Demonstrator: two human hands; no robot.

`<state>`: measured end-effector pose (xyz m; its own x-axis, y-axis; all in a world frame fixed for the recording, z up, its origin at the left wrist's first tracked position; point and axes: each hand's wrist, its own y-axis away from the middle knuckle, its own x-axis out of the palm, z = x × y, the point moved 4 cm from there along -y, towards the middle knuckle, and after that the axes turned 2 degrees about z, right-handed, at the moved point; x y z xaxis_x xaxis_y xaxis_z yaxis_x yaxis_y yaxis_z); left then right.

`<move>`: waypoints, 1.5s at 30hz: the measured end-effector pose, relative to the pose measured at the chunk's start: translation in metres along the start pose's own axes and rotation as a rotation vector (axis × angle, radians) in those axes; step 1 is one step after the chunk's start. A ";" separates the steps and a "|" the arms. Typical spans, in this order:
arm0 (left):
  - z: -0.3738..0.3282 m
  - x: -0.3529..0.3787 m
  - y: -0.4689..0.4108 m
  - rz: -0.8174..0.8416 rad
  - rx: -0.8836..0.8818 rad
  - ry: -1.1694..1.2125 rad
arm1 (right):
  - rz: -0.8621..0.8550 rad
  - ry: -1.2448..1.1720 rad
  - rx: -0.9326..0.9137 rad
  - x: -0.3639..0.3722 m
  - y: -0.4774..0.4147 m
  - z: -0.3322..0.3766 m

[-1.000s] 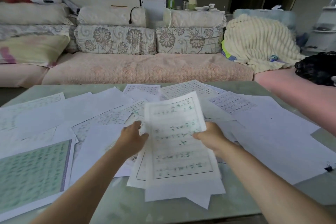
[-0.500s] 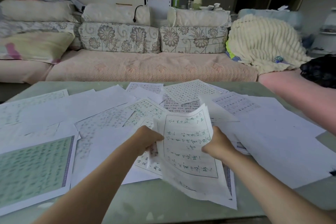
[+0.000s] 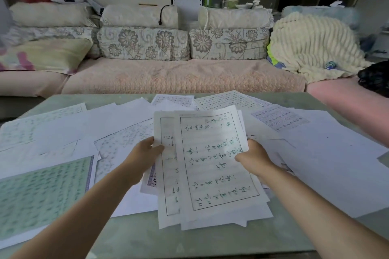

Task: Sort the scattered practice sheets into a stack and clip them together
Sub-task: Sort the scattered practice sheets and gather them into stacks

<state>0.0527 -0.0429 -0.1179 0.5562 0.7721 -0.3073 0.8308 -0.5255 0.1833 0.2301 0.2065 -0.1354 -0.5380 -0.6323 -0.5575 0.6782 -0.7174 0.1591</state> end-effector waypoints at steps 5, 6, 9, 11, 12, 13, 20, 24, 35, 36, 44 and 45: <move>0.005 -0.019 0.009 -0.133 0.016 0.116 | 0.014 -0.062 -0.046 0.032 0.003 0.026; 0.006 -0.019 0.010 -0.123 0.021 0.141 | 0.021 -0.075 -0.051 0.038 0.003 0.031; 0.009 -0.022 0.012 -0.095 0.040 0.214 | 0.058 -0.088 -0.049 0.058 0.003 0.043; 0.012 -0.024 0.011 -0.074 0.068 0.160 | 0.128 -0.041 -0.074 0.072 0.005 0.049; 0.014 -0.025 0.011 -0.073 0.063 0.115 | 0.161 0.026 -0.103 0.078 0.007 0.053; 0.018 -0.028 0.010 -0.082 0.045 0.065 | 0.173 0.125 -0.135 0.082 0.005 0.055; 0.037 -0.074 0.002 -0.014 -0.034 0.191 | 0.073 0.099 -0.244 0.057 -0.013 0.073; 0.043 -0.085 0.005 -0.035 -0.041 0.272 | 0.177 -0.112 -0.222 0.056 -0.020 0.073; 0.050 -0.081 0.000 -0.336 -0.149 0.256 | -0.347 -0.530 0.050 0.045 -0.026 0.047; 0.047 -0.082 0.001 -0.382 -0.128 0.251 | -0.354 -0.514 0.083 0.044 -0.025 0.043; 0.027 -0.080 0.005 -0.505 -0.026 0.228 | -0.182 0.675 -0.069 0.042 -0.001 0.044; 0.028 -0.077 0.005 -0.497 -0.047 0.254 | -0.151 0.686 -0.159 0.043 -0.003 0.047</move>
<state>0.0137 -0.1149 -0.1192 0.0801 0.9878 -0.1336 0.9911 -0.0645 0.1167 0.1815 0.1678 -0.1215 -0.2317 -0.1661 -0.9585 0.7139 -0.6984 -0.0515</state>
